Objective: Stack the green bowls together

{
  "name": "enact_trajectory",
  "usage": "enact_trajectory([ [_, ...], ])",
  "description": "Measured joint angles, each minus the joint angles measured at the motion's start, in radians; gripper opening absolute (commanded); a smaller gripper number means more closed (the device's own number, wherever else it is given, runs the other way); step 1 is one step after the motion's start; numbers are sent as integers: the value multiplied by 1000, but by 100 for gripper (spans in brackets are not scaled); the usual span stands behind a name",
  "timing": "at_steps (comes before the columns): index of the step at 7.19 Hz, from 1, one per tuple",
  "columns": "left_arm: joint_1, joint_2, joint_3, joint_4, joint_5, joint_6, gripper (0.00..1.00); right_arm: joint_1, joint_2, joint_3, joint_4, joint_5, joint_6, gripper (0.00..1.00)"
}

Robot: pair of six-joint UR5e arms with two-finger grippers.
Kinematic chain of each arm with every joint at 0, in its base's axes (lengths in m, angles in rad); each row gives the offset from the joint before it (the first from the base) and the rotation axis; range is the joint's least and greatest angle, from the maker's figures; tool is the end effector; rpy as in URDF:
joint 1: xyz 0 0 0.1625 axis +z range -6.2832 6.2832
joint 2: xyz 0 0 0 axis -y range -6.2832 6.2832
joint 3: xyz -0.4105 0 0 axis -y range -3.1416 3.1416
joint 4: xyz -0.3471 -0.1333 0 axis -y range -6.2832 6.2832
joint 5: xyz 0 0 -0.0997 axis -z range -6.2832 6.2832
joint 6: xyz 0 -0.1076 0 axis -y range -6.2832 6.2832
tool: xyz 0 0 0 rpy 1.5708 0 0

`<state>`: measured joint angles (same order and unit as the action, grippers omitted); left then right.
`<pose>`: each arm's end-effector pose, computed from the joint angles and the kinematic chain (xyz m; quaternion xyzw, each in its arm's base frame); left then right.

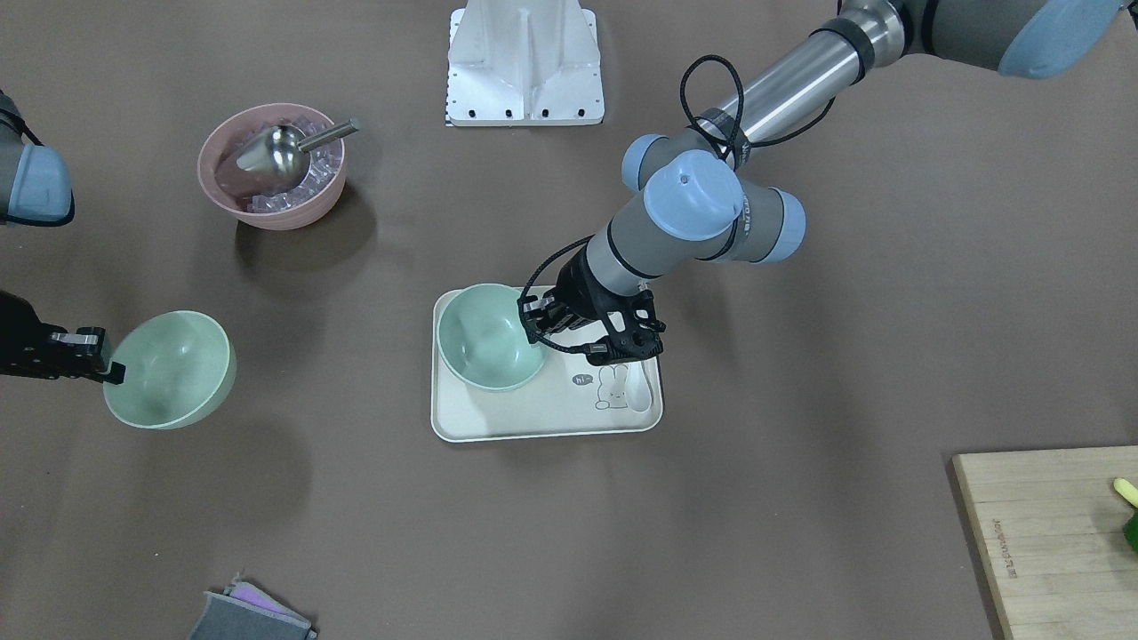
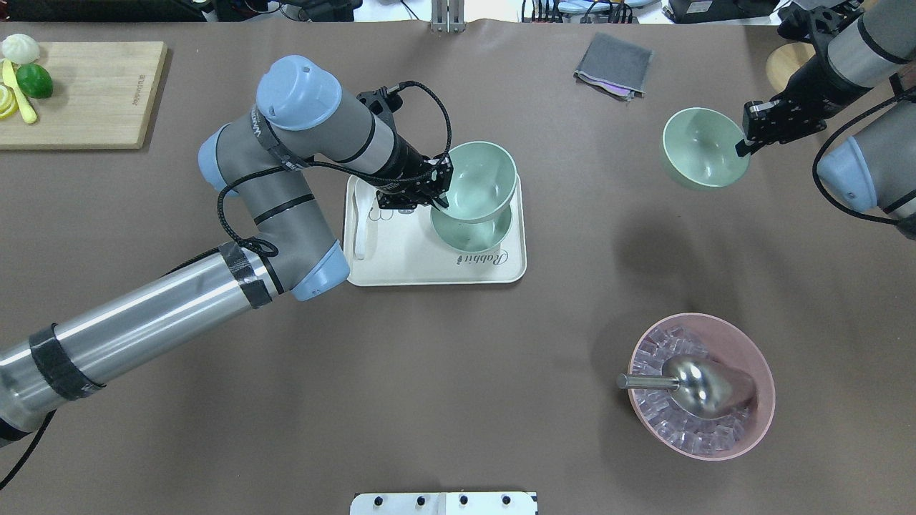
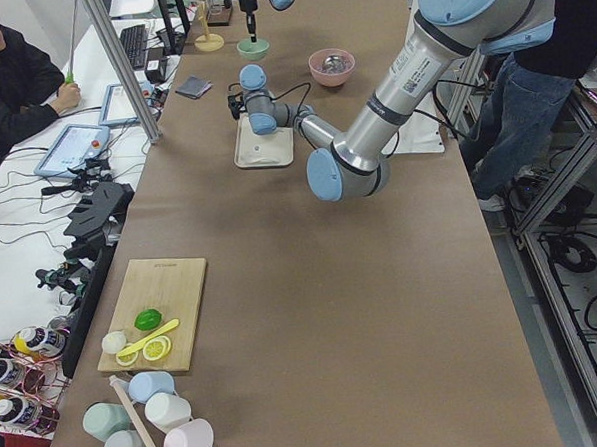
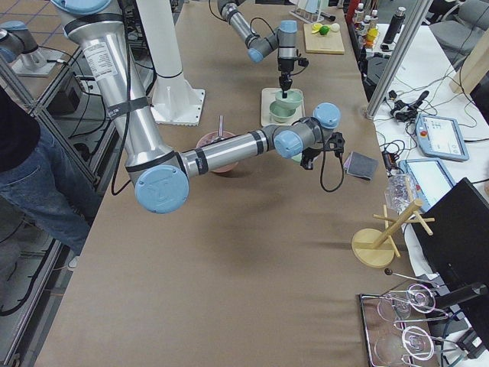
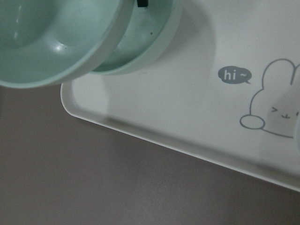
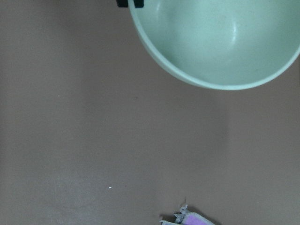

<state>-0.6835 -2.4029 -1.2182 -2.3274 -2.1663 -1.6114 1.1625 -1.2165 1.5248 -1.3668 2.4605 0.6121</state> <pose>0.5187 -0.5165 0.2139 -0.0518 0.6011 -0.1170 0.7888 -0.1899 -0.5642 0.4524 -0.0037 -0.4750 -0.0196 0.8798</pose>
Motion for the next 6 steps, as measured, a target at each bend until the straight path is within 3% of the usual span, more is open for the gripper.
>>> enact_trajectory([
  [4,11,4,-2,0,0,2,0,-1,0,-3,1,-1,-1,0],
  [5,14,5,-3,0,0,2,4,-1,0,-3,1,-2,-1,0],
  [6,15,6,-5,-1,0,3,72,-1,0,-3,2,-2,-1,0],
])
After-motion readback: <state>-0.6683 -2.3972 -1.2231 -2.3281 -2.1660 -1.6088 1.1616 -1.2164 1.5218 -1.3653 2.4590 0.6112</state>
